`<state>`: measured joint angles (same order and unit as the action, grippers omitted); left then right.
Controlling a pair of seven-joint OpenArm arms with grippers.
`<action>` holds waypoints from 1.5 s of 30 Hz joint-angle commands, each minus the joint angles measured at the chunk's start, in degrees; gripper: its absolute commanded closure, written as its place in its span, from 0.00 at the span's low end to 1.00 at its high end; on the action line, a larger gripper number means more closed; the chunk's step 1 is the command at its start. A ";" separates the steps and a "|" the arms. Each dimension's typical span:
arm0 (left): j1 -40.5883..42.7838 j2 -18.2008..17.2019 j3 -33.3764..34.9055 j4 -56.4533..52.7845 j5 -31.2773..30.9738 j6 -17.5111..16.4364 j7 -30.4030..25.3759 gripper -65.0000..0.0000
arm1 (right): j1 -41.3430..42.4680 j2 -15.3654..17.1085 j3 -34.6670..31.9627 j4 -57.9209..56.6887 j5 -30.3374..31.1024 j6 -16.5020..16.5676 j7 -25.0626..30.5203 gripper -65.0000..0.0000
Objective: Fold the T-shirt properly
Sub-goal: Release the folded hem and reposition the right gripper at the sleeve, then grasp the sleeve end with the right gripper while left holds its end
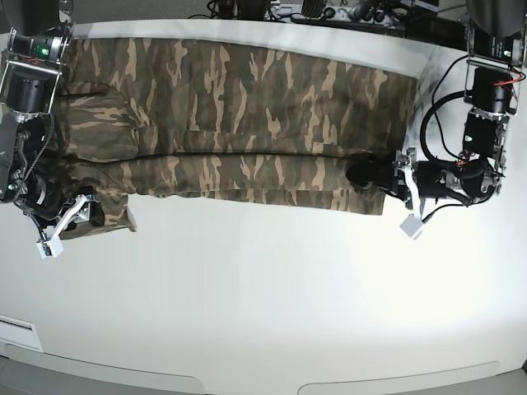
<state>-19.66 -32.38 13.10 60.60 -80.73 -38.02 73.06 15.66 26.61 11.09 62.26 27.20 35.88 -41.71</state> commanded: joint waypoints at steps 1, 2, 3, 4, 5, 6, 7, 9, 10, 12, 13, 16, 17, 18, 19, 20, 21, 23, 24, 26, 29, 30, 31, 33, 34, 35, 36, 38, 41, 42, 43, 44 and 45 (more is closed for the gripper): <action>0.13 -0.63 0.37 0.02 4.13 0.26 2.78 0.49 | 0.07 0.70 -1.05 0.57 -1.84 -0.66 0.76 0.31; 0.13 -0.63 0.37 0.02 4.11 0.24 2.78 0.49 | -0.61 0.70 -2.58 0.57 -3.39 -1.20 2.12 0.31; 0.13 -0.63 0.37 0.02 4.13 0.26 2.78 0.49 | -1.27 0.70 -4.33 0.57 -5.03 -2.16 3.45 0.31; 0.11 -0.66 0.37 0.02 4.11 0.26 2.78 0.49 | -1.90 0.72 -6.23 0.57 -6.73 -3.63 4.50 0.31; 0.13 -0.63 0.37 0.02 4.11 0.24 2.78 0.49 | -2.47 0.72 -8.09 0.57 -8.15 -5.27 5.18 0.31; 0.11 -0.63 0.37 0.02 4.13 0.26 2.78 0.49 | -2.69 0.72 -9.88 0.57 -9.27 -6.84 5.55 0.31; 0.11 -0.63 0.37 0.02 4.11 0.24 2.78 0.49 | -2.80 0.72 -11.50 0.57 -9.81 -8.28 5.51 0.31; 0.11 -0.66 0.37 0.02 4.11 0.26 2.80 0.49 | -2.62 0.72 -13.75 0.57 -10.14 -10.16 4.46 0.36; 0.13 -0.66 0.37 0.02 4.15 0.26 2.82 0.49 | -2.58 0.72 -14.23 0.59 -10.14 -10.49 4.15 0.41; 0.15 -0.74 0.37 0.02 4.15 0.26 2.86 0.49 | -2.45 0.74 -14.23 0.63 -10.12 -10.54 3.91 0.55; 0.13 -0.85 0.37 0.02 4.15 0.26 2.86 0.49 | -2.40 0.79 -14.08 0.63 -10.10 -10.51 3.58 0.63; 0.13 -1.09 0.37 0.02 4.13 0.26 2.82 0.49 | -2.29 1.05 -13.99 0.66 -10.08 -10.62 2.25 0.84; 0.13 -1.09 0.37 0.02 4.15 0.26 2.82 0.49 | -2.27 1.16 -13.99 0.66 -10.10 -10.99 1.79 0.91; 0.13 -1.09 0.37 0.02 4.13 0.26 2.82 0.49 | -2.27 1.22 -13.97 0.68 -10.10 -11.37 1.40 0.98; 0.11 -1.07 0.37 0.02 4.13 0.24 2.80 0.49 | -2.29 1.31 -13.90 0.68 -10.10 -11.78 1.09 1.00; 0.11 -1.05 0.37 0.02 4.00 0.26 2.78 0.49 | -2.29 1.40 -13.77 0.68 -9.88 -11.91 1.01 1.00; 0.11 -1.03 0.37 0.02 3.72 0.24 2.80 0.49 | -2.29 1.62 -13.42 0.70 -8.94 -11.93 0.90 1.00; 0.13 -0.96 0.37 0.02 3.69 0.24 2.80 0.49 | -2.12 2.16 -12.50 0.76 -6.16 -11.91 0.76 1.00; 0.13 -0.98 0.37 0.02 3.72 0.26 2.82 0.49 | -1.77 2.27 -11.72 0.74 -5.29 -11.91 0.07 0.96; 0.13 -1.09 0.37 0.02 3.72 0.26 2.82 0.49 | -0.61 2.29 -9.84 0.74 -3.65 -10.80 -2.97 0.79; 0.13 -1.09 0.37 0.02 3.72 0.26 2.82 0.49 | 1.44 2.32 -6.64 0.74 -1.22 -6.51 -8.15 0.45; 0.13 -1.09 0.37 0.02 3.69 0.26 2.82 0.49 | 2.10 2.34 -5.64 0.74 -1.25 -5.49 -9.05 0.36; 0.13 -1.09 0.37 0.02 3.69 0.26 2.82 0.49 | 2.32 2.47 -4.85 0.74 -1.46 -5.18 -9.57 0.33; 0.13 -1.09 0.37 0.02 3.72 0.26 2.82 0.49 | 2.38 3.34 -4.57 0.74 -1.51 -5.22 -9.35 0.32; 0.13 -1.09 0.37 0.02 3.69 0.26 2.80 0.49 | 2.16 3.69 -4.57 0.72 -1.49 -5.20 -9.31 0.32; 0.11 -1.09 0.37 0.02 3.69 0.24 2.80 0.49 | 2.05 3.82 -4.61 0.72 -1.51 -5.18 -9.27 0.32; 0.11 -1.09 0.37 0.02 3.67 0.26 2.78 0.49 | 1.73 3.89 -4.61 0.66 -1.51 -5.20 -9.27 0.32; 0.13 -1.07 0.37 0.02 3.67 0.24 2.78 0.49 | 0.59 3.87 -4.68 0.66 -1.55 -5.20 -8.24 0.32; 0.13 -1.09 0.37 0.02 3.69 0.26 2.80 0.49 | -2.34 3.87 -4.72 0.61 -3.08 -5.18 -4.24 0.32; 0.13 -1.09 0.37 0.02 3.69 0.26 2.80 0.49 | -3.41 3.87 -4.72 0.61 -3.63 -5.20 -2.47 0.32; 0.13 -1.09 0.37 0.02 3.69 0.26 2.80 0.49 | -4.37 3.87 -4.72 0.61 -3.63 -5.20 -0.98 0.33; 0.11 -1.09 0.37 0.02 3.67 0.26 2.78 0.49 | -4.98 3.87 -4.72 0.63 -3.61 -5.22 0.00 0.33; 0.13 -1.09 0.37 0.02 3.67 0.26 2.80 0.49 | -5.46 3.85 -4.72 0.63 -3.52 -5.35 0.28 0.34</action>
<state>-19.62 -32.56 13.17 60.60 -81.08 -38.02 73.01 10.50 29.67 6.48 63.11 25.56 30.89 -36.53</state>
